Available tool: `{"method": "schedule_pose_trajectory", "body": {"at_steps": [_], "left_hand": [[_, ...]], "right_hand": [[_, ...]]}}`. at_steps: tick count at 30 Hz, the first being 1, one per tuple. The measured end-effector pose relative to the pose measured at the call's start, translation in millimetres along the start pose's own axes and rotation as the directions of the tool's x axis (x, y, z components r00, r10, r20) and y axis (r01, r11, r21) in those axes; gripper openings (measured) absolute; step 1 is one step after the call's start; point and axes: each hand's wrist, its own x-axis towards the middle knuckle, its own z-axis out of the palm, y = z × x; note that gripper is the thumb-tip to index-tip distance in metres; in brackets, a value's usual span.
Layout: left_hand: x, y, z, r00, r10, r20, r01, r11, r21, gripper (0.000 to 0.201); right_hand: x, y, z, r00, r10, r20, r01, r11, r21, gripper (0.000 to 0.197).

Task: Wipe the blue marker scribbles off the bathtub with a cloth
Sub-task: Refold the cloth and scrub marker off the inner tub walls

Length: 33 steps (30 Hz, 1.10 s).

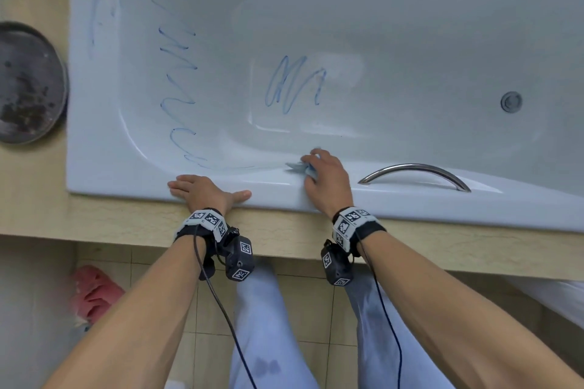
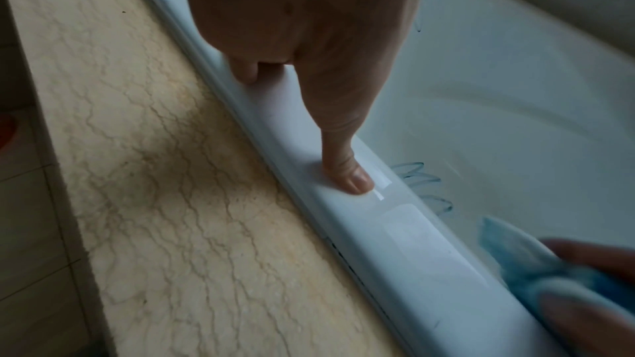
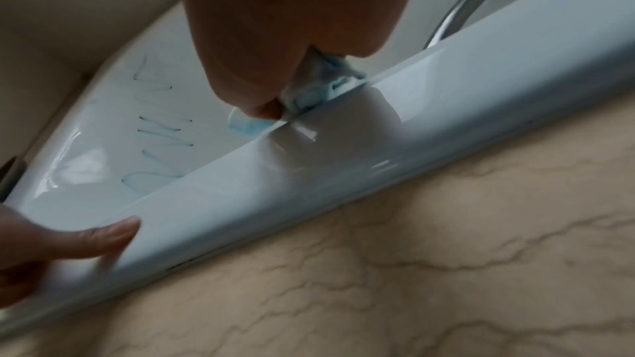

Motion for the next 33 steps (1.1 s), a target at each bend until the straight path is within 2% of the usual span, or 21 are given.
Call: {"method": "schedule_pose_trajectory", "body": {"at_steps": [6, 8, 9, 10, 11, 13, 14, 15, 16, 17, 19, 20, 22, 24, 25, 29, 31, 33], "left_hand": [[-1.1, -0.3, -7.0, 0.999, 0.031, 0.023, -0.031, 1.000, -0.003, 0.161], [3.3, -12.0, -14.1, 0.996, 0.088, 0.022, -0.089, 0.995, 0.048, 0.145], [10.2, -20.8, -22.0, 0.988, 0.155, 0.003, -0.155, 0.985, 0.077, 0.122], [17.7, -30.5, -32.9, 0.974, 0.227, -0.009, -0.225, 0.971, 0.084, 0.094], [24.7, -40.1, -45.3, 0.959, 0.282, -0.006, -0.281, 0.958, 0.064, 0.074], [40.6, -57.9, -75.2, 0.942, 0.332, -0.051, -0.330, 0.943, 0.034, 0.061], [49.8, -65.5, -88.2, 0.936, 0.340, -0.092, -0.337, 0.940, 0.043, 0.060], [60.2, -71.9, -98.0, 0.932, 0.341, -0.120, -0.336, 0.940, 0.061, 0.060], [70.4, -77.6, -105.8, 0.933, 0.334, -0.135, -0.326, 0.942, 0.078, 0.064], [81.4, -83.0, -111.2, 0.936, 0.322, -0.143, -0.311, 0.946, 0.093, 0.075], [100.9, -93.4, -117.5, 0.949, 0.287, -0.133, -0.271, 0.954, 0.124, 0.114], [109.5, -98.8, -120.5, 0.952, 0.276, -0.131, -0.259, 0.957, 0.133, 0.129], [125.0, -108.4, -124.6, 0.948, 0.282, -0.147, -0.263, 0.955, 0.139, 0.143], [136.8, -113.4, -126.3, 0.947, 0.297, -0.125, -0.284, 0.952, 0.113, 0.146], [142.3, -115.4, -125.6, 0.946, 0.309, -0.101, -0.301, 0.950, 0.087, 0.144], [149.3, -124.8, -119.6, 0.941, 0.324, -0.097, -0.319, 0.946, 0.063, 0.140], [147.9, -122.8, -121.3, 0.942, 0.320, -0.104, -0.315, 0.947, 0.063, 0.137], [153.5, -122.3, -124.0, 0.942, 0.315, -0.113, -0.308, 0.949, 0.070, 0.124]], "right_hand": [[17.4, -66.4, 41.0, 0.975, -0.164, 0.152, 0.136, 0.974, 0.181, 0.044], [15.5, -73.3, 45.3, 0.996, -0.082, 0.036, 0.072, 0.973, 0.219, 0.043], [10.9, -73.1, 43.1, 0.998, 0.000, -0.064, 0.014, 0.976, 0.219, 0.043], [3.7, -68.6, 38.1, 0.979, 0.090, -0.185, -0.051, 0.978, 0.204, 0.043], [-6.8, -61.1, 31.7, 0.933, 0.175, -0.316, -0.118, 0.974, 0.191, 0.043], [-30.7, -44.4, 20.9, 0.791, 0.308, -0.528, -0.232, 0.950, 0.207, 0.040], [-42.0, -40.0, 18.8, 0.729, 0.367, -0.578, -0.287, 0.930, 0.229, 0.038], [-52.7, -39.3, 21.0, 0.689, 0.422, -0.590, -0.346, 0.906, 0.244, 0.036], [-60.9, -42.5, 26.3, 0.670, 0.457, -0.586, -0.393, 0.887, 0.242, 0.036], [-66.2, -49.0, 34.5, 0.670, 0.469, -0.576, -0.419, 0.879, 0.228, 0.036], [-69.8, -68.6, 56.2, 0.672, 0.485, -0.560, -0.441, 0.869, 0.223, 0.038], [-69.2, -80.2, 69.2, 0.652, 0.504, -0.567, -0.448, 0.859, 0.248, 0.039], [-69.8, -107.8, 97.4, 0.581, 0.554, -0.596, -0.462, 0.827, 0.320, 0.039], [-69.4, -141.3, 127.5, 0.531, 0.593, -0.605, -0.455, 0.802, 0.387, 0.037], [-68.0, -159.4, 141.9, 0.533, 0.616, -0.580, -0.454, 0.787, 0.418, 0.036], [-65.9, -209.3, 180.6, 0.589, 0.661, -0.464, -0.423, 0.742, 0.520, 0.035], [-65.6, -211.2, 181.4, 0.594, 0.672, -0.442, -0.382, 0.720, 0.579, 0.034], [-67.4, -206.0, 171.2, 0.610, 0.671, -0.422, -0.350, 0.706, 0.616, 0.033]]}}
